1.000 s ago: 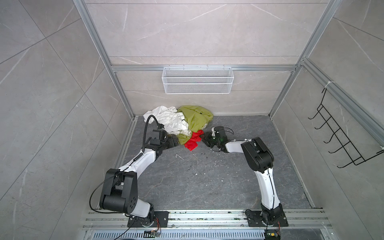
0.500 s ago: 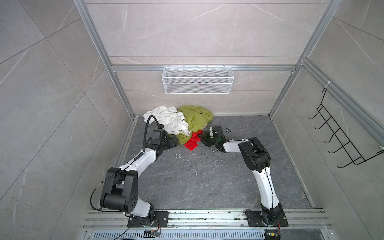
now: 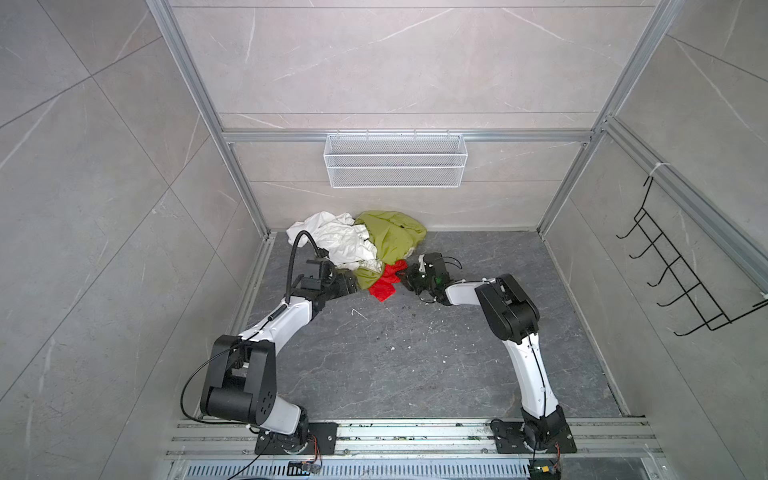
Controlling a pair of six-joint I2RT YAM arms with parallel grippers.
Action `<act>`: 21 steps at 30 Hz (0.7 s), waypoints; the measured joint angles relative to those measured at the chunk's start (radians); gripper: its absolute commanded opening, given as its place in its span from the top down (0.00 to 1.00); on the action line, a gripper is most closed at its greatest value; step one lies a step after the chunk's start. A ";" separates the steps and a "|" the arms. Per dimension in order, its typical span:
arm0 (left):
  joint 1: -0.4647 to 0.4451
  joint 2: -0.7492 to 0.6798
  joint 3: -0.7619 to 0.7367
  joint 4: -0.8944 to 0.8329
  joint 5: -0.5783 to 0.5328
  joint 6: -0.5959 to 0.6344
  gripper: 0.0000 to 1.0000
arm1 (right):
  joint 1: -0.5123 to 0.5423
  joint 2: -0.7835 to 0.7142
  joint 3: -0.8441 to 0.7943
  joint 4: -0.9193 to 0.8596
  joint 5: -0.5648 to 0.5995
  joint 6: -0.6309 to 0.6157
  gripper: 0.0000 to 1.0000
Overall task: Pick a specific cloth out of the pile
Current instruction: 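Close the right gripper on the red cloth's edge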
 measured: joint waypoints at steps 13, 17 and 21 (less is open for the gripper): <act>0.000 -0.036 -0.009 -0.006 0.009 -0.026 0.11 | 0.005 0.000 0.000 0.052 -0.031 0.024 1.00; 0.000 -0.036 -0.009 -0.007 0.009 -0.033 0.11 | 0.010 -0.004 0.000 0.052 -0.037 0.023 1.00; 0.000 -0.036 -0.009 -0.007 0.010 -0.040 0.11 | 0.011 -0.021 0.000 0.051 -0.038 0.023 1.00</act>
